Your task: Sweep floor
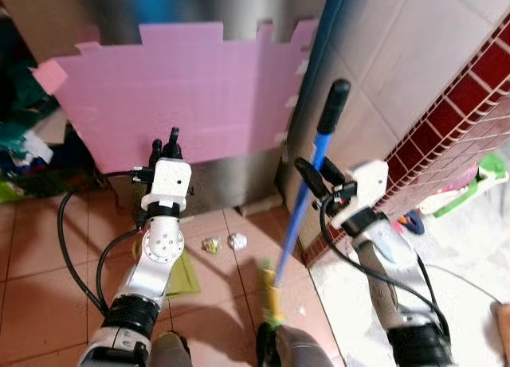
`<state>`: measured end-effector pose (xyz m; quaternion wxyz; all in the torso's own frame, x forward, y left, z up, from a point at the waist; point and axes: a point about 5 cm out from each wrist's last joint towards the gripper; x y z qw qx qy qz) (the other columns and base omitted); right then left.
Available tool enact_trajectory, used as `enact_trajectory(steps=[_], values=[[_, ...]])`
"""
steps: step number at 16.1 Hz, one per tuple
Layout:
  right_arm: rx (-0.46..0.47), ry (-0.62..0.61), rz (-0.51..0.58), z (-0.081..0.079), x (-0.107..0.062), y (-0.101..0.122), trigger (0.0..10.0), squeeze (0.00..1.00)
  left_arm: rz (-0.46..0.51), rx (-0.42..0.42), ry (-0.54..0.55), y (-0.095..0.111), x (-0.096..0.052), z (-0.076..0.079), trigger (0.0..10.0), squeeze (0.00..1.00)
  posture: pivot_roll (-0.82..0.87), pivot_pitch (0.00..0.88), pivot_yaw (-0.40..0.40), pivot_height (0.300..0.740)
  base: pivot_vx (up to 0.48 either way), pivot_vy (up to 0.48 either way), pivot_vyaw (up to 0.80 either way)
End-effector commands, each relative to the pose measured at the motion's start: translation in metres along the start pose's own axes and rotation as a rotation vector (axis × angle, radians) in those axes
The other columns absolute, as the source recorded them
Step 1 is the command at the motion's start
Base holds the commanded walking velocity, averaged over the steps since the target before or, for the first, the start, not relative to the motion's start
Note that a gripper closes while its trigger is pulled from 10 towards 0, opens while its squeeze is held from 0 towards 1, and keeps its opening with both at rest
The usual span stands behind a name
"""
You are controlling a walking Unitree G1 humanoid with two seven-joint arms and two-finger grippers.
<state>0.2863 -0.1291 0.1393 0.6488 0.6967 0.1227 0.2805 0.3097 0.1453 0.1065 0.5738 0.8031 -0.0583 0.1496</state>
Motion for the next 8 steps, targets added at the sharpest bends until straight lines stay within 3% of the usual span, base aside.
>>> enact_trajectory(steps=[1, 3, 5, 8], values=[[0.045, 0.029, 0.062, 0.001, 0.009, 0.014, 10.0, 0.00, 0.023, -0.010, 0.014, 0.002, -0.003, 0.002, 10.0, 0.00, -0.20, 0.235, -0.108, 0.740, 0.000, 0.000, 0.00], [0.130, 0.090, 0.069, 0.002, 0.025, 0.014, 10.0, 0.00, 0.026, -0.023, 0.005, 0.001, -0.013, 0.007, 10.0, 0.00, -0.18, 0.251, -0.118, 0.740, 0.000, 0.000, 0.00], [0.026, 0.073, 0.090, 0.006, 0.045, 0.015, 10.0, 0.00, 0.034, -0.036, 0.002, 0.003, -0.012, 0.009, 10.0, 0.00, -0.16, 0.255, -0.121, 0.740, 0.000, 0.000, 0.00], [-0.028, -0.025, 0.152, 0.006, 0.073, 0.021, 10.0, 0.00, 0.036, -0.042, 0.026, 0.004, -0.012, 0.007, 10.0, 0.00, -0.12, 0.258, -0.122, 0.740, 0.000, 0.000, 0.00]])
Point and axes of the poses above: a point about 5 cm out from each wrist's last joint towards the gripper, its own x axis pointing out of the wrist towards the gripper, its own y axis along the axis of the wrist's last joint, z = x × y, and after that the axes turned 2 degrees about -x, right-handed
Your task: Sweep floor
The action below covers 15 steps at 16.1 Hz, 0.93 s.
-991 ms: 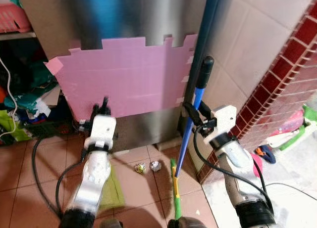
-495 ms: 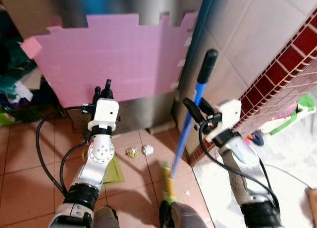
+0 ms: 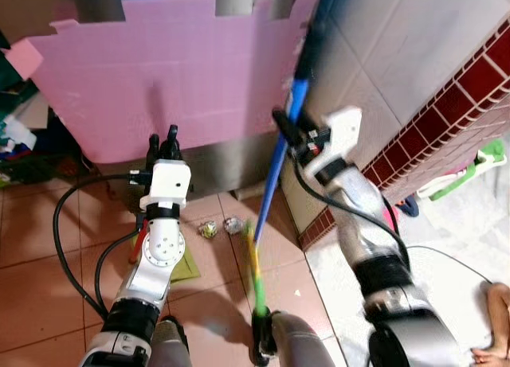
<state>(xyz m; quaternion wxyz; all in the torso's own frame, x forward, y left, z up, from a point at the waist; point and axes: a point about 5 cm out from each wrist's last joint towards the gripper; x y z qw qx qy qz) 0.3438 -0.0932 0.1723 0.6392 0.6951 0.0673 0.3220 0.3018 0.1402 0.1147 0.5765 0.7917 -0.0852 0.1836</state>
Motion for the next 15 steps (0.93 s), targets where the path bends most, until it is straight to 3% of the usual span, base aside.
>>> enact_trajectory(steps=[1, 5, 8, 15], values=[[-0.009, -0.025, 0.116, 0.004, 0.001, 0.012, 10.0, 0.00, -0.051, -0.026, 0.005, -0.006, -0.010, 0.004, 10.0, 0.00, -0.10, 0.264, -0.125, 0.740, 0.000, 0.000, 0.00], [0.124, -0.024, 0.207, -0.010, 0.007, 0.005, 10.0, 0.00, -0.054, -0.061, 0.063, -0.002, -0.015, -0.002, 10.0, 0.00, -0.01, 0.293, -0.126, 0.740, 0.000, 0.000, 0.00], [0.162, -0.017, 0.276, -0.021, 0.020, 0.009, 10.0, 0.00, -0.046, -0.058, 0.048, 0.006, -0.022, -0.003, 10.0, 0.00, 0.02, 0.309, -0.108, 0.740, 0.000, 0.000, 0.00], [0.157, 0.001, 0.348, -0.004, 0.029, 0.029, 10.0, 0.00, -0.068, -0.037, 0.027, 0.004, -0.027, -0.009, 10.0, 0.00, 0.01, 0.281, -0.109, 0.740, 0.000, 0.000, 0.00]])
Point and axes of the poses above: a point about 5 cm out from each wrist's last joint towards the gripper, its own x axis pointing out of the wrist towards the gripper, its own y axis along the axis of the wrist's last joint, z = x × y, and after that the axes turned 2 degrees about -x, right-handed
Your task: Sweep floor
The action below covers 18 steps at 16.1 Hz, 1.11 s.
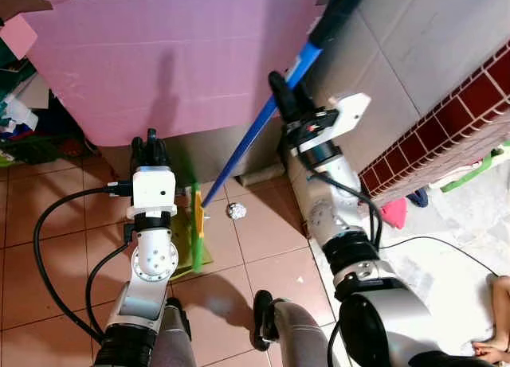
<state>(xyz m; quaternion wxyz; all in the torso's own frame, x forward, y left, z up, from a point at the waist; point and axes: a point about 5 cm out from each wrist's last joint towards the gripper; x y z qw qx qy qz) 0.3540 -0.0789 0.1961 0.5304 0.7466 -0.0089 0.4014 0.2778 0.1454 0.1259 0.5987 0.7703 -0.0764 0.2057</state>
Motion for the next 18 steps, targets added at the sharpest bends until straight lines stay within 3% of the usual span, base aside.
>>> enact_trajectory(steps=[1, 5, 7, 10, 12, 16, 18], values=[[0.005, 0.017, 0.068, 0.002, 0.010, 0.013, 10.0, 0.00, -0.078, 0.020, -0.029, -0.013, -0.011, 0.002, 10.0, 0.00, 0.00, 0.276, -0.109, 0.740, 0.000, 0.000, 0.00], [0.010, 0.070, 0.098, 0.004, 0.020, 0.025, 10.0, 0.00, -0.091, 0.023, -0.040, -0.017, -0.013, 0.003, 10.0, 0.00, -0.02, 0.247, -0.106, 0.740, 0.000, 0.000, 0.00], [-0.139, 0.141, 0.080, 0.007, 0.015, 0.029, 10.0, 0.00, -0.093, 0.024, -0.043, -0.018, -0.012, 0.003, 10.0, 0.00, -0.02, 0.244, -0.109, 0.740, 0.000, 0.000, 0.00], [-0.317, 0.092, 0.000, 0.023, 0.000, 0.020, 10.0, 0.00, -0.088, 0.022, -0.043, -0.015, -0.014, 0.001, 10.0, 0.00, 0.00, 0.267, -0.108, 0.740, 0.000, 0.000, 0.00], [-0.347, 0.056, -0.019, 0.028, -0.001, 0.019, 10.0, 0.00, -0.088, 0.025, -0.047, -0.012, -0.019, -0.002, 10.0, 0.00, 0.02, 0.292, -0.102, 0.740, 0.000, 0.000, 0.00], [-0.331, 0.055, -0.040, 0.022, 0.000, 0.010, 10.0, 0.00, -0.095, 0.033, -0.053, -0.008, -0.029, -0.010, 10.0, 0.00, 0.08, 0.357, -0.085, 0.740, 0.000, 0.000, 0.00], [-0.322, 0.022, -0.058, 0.019, -0.007, 0.000, 10.0, 0.00, -0.097, 0.028, -0.060, -0.002, -0.037, -0.016, 10.0, 0.00, 0.11, 0.392, -0.077, 0.740, 0.000, 0.000, 0.00]])
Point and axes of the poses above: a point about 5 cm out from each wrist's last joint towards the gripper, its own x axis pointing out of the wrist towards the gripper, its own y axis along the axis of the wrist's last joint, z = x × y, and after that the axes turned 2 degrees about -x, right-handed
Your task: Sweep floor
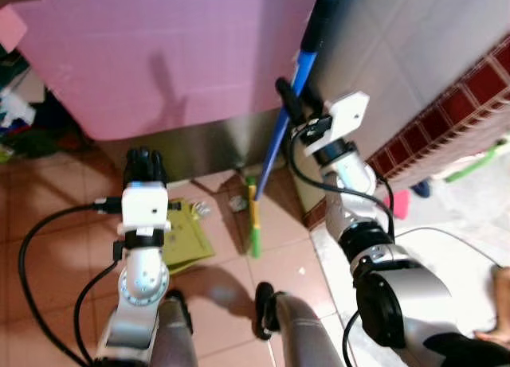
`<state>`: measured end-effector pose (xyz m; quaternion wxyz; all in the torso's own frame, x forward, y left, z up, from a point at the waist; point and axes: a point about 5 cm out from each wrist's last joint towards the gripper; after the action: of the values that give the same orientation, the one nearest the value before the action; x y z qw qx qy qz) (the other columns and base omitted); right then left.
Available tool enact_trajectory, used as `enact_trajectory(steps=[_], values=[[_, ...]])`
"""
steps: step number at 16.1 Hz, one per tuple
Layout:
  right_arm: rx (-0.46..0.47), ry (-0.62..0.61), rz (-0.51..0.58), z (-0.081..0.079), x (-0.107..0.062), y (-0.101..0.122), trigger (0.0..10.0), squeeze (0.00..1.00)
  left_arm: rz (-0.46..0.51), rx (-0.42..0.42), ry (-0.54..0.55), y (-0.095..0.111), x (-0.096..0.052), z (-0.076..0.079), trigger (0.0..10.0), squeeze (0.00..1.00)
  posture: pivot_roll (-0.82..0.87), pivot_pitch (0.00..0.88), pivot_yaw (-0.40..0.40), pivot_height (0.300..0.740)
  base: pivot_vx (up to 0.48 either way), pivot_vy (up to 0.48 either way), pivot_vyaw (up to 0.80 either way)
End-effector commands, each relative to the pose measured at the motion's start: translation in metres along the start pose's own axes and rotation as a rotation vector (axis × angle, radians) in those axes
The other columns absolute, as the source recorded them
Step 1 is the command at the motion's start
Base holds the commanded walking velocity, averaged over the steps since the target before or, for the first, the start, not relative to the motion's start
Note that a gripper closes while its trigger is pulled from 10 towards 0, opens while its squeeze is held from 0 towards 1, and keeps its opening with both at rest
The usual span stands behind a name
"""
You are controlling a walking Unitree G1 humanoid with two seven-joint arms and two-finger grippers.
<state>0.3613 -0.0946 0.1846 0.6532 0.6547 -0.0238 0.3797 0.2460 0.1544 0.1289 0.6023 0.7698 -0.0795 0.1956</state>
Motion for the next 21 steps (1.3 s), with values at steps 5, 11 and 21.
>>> enact_trajectory(steps=[5, 11, 21], values=[[-0.017, -0.007, 0.051, -0.005, -0.005, 0.001, 10.0, 0.00, -0.102, 0.056, -0.028, -0.014, -0.014, -0.008, 10.0, 0.00, 0.10, 0.439, -0.077, 0.740, 0.000, 0.000, 0.00], [0.201, 0.124, 0.061, -0.019, -0.017, -0.007, 10.0, 0.00, -0.111, 0.059, -0.046, -0.011, -0.012, -0.006, 10.0, 0.00, 0.09, 0.454, -0.080, 0.740, 0.000, 0.000, 0.00], [0.455, 0.302, -0.003, 0.001, -0.053, 0.005, 10.0, 0.00, -0.120, 0.034, -0.046, -0.018, -0.008, 0.001, 10.0, 0.00, -0.01, 0.415, -0.097, 0.740, 0.000, 0.000, 0.00]])
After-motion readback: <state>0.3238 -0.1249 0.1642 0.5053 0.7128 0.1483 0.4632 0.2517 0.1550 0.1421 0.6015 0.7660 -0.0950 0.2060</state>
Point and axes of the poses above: a point about 5 cm out from each wrist's last joint towards the gripper, its own x axis pointing out of the wrist towards the gripper, its own y axis along the axis of the wrist's last joint, z = x × y, and after that the axes turned 2 degrees about -x, right-handed
